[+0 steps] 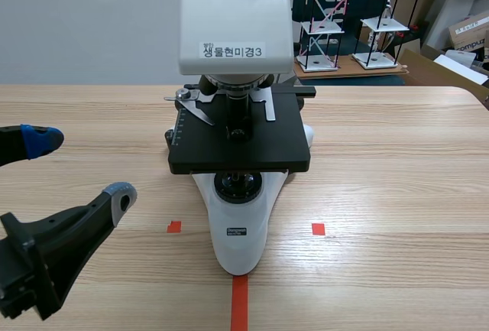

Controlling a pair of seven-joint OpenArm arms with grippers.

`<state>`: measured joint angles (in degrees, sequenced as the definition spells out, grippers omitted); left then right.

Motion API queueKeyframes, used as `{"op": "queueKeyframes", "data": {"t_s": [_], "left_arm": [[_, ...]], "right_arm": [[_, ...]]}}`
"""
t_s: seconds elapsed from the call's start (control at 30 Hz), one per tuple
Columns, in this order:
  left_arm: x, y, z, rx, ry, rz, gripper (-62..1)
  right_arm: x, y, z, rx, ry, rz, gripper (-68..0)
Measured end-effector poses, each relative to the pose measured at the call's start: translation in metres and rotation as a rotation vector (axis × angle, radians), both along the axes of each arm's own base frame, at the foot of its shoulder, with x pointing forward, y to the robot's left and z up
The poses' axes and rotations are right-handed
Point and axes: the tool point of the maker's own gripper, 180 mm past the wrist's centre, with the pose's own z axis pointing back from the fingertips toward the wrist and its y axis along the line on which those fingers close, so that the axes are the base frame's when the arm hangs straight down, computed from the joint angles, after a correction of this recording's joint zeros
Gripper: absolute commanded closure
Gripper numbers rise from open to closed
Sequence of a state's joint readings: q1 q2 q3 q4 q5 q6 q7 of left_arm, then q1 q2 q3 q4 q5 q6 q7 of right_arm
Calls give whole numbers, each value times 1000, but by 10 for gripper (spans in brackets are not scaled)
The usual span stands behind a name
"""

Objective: Point at the eyepiece

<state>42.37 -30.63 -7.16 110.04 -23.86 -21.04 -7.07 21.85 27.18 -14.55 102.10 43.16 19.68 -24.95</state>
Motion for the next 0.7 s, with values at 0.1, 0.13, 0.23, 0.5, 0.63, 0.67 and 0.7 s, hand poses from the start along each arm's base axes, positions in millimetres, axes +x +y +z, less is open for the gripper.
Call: {"op": "queueKeyframes", "data": {"t_s": [0.1, 0.13, 0.23, 0.5, 0.63, 0.67, 0.7], "left_arm": [[0, 0, 0, 0, 0, 0, -623], [0, 0, 0, 0, 0, 0, -623], [0, 0, 0, 0, 0, 0, -623], [0, 0, 0, 0, 0, 0, -623], [0, 0, 0, 0, 0, 0, -623], [0, 0, 0, 0, 0, 0, -623], [0, 0, 0, 0, 0, 0, -623]], "right_arm": [[0, 0, 0, 0, 0, 0, 2], [0, 0, 0, 0, 0, 0, 2], [0, 0, 0, 0, 0, 0, 2], [0, 0, 1, 4, -6, 1, 2], [0, 0, 1, 4, -6, 1, 2], [0, 0, 1, 4, -6, 1, 2], [0, 0, 1, 4, -6, 1, 2]]}}
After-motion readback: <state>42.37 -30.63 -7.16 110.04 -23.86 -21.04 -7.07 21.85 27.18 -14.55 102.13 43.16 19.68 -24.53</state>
